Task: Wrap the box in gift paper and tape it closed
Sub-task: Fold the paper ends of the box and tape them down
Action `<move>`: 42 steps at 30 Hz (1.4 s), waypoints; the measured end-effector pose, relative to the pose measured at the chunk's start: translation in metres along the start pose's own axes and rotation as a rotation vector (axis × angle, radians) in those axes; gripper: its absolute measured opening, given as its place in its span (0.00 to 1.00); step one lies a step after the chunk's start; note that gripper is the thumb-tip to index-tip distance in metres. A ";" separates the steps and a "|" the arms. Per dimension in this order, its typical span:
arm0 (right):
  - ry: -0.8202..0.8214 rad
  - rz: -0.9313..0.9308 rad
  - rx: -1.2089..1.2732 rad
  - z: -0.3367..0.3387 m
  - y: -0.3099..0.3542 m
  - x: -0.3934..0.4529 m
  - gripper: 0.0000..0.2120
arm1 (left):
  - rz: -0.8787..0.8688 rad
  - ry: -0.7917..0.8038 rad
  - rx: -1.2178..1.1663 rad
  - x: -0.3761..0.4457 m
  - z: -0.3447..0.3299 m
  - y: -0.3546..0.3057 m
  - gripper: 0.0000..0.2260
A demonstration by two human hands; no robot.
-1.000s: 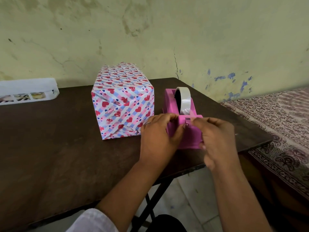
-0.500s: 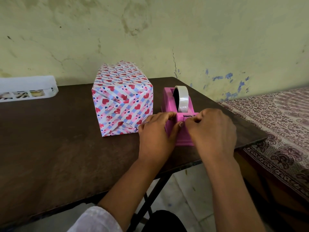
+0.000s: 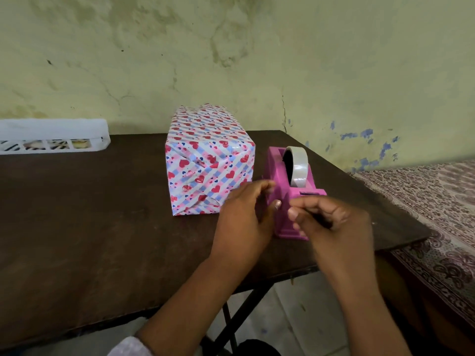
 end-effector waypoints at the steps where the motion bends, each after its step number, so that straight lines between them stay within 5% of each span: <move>1: 0.020 0.019 0.024 -0.010 0.004 -0.001 0.14 | -0.015 -0.047 0.015 -0.001 0.017 0.000 0.13; 6: 0.160 0.134 0.078 -0.056 0.028 -0.004 0.21 | -0.218 -0.264 0.422 0.002 0.101 -0.003 0.20; 9: 0.178 0.166 0.125 -0.074 0.039 0.008 0.28 | -0.204 -0.190 0.591 0.021 0.120 0.020 0.30; 13: 0.173 0.186 0.142 -0.088 0.049 0.027 0.30 | -0.160 -0.057 0.609 0.039 0.116 0.046 0.32; 30: -0.008 0.106 -0.066 -0.111 0.046 0.059 0.22 | -0.184 -0.211 0.475 0.035 0.117 0.052 0.21; 42: 0.002 -0.065 -0.367 -0.098 0.026 0.053 0.41 | -0.168 -0.208 0.473 0.034 0.117 0.052 0.21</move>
Point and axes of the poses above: each hand's wrist, its own x-axis towards the middle knuckle, its own z-axis out of the back of the hand, y = z × x, the point moved 10 cm from there along x, towards the middle knuckle, and after that the axes turned 11 degrees about -z, right-handed, at the moved point
